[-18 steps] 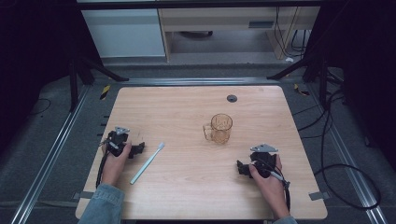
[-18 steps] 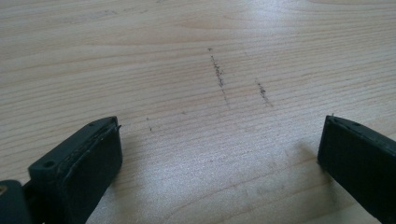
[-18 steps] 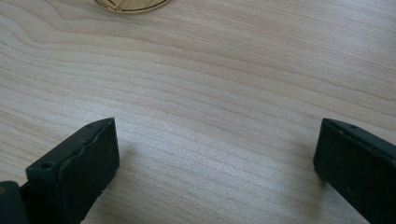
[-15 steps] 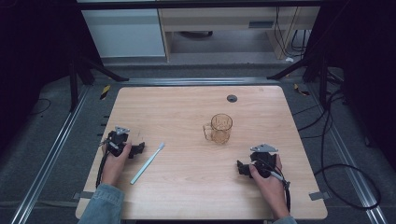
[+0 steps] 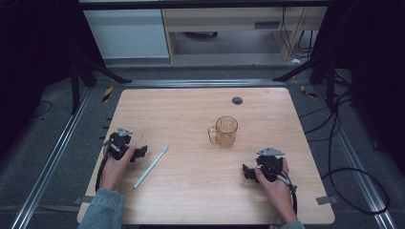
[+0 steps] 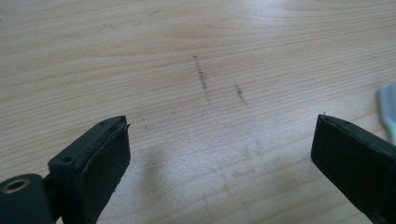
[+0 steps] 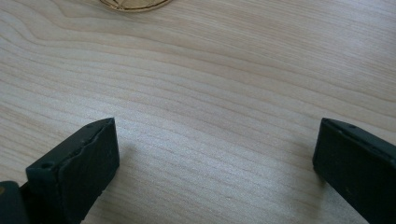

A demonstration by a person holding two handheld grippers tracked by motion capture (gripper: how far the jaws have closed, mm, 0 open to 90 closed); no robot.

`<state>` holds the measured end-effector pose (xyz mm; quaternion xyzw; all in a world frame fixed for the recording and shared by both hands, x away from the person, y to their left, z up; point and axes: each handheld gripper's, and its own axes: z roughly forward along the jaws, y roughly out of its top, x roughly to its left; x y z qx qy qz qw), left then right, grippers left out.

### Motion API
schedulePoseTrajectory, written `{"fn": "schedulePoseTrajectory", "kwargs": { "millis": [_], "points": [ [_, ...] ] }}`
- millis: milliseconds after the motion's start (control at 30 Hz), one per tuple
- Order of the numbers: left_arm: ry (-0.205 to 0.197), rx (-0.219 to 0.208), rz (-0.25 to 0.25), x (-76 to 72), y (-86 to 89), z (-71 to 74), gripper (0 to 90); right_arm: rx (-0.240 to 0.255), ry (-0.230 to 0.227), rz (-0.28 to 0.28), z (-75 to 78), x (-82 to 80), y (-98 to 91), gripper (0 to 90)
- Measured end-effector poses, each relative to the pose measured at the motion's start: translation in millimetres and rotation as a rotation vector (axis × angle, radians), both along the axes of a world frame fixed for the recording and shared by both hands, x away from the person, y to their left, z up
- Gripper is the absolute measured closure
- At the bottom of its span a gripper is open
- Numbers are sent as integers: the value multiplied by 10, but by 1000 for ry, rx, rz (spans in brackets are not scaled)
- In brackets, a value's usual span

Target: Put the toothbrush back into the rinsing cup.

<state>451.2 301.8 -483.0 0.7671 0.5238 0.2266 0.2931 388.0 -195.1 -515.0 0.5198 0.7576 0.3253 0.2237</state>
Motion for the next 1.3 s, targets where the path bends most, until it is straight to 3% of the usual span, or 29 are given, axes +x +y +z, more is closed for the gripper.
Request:
{"fn": "schedulePoseTrajectory", "kwargs": {
  "millis": [233, 533, 667, 700, 767, 967, 1100, 1300],
  "points": [
    [19, 12, 16, -67, -56, 128, 58, -1, -1, -4, 0, 16, 5, 5],
    [26, 27, -3, -132, -164, 233, 60, 3, 1, -5, 2, 24, 3, 5],
    [71, 110, -31, -117, -238, 315, 59, 0, 1, -3, 1, 22, 1, 5],
    [71, 110, -31, -117, -238, 315, 61, -5, -2, -2, -1, 22, -2, 5],
    [113, 189, -36, -67, -283, 378, 69, -9, -6, 1, -4, 22, -4, 5],
    [211, 291, -121, -69, -448, 470, 97, 6, 3, -6, 3, 8, 0, 5],
    [264, 280, -157, -59, -515, 552, 95, 6, 3, -6, 3, 8, 0, 5],
    [297, 273, -191, -70, -591, 621, 93, 5, 4, -7, 3, 7, 0, 4]
  ]
}}
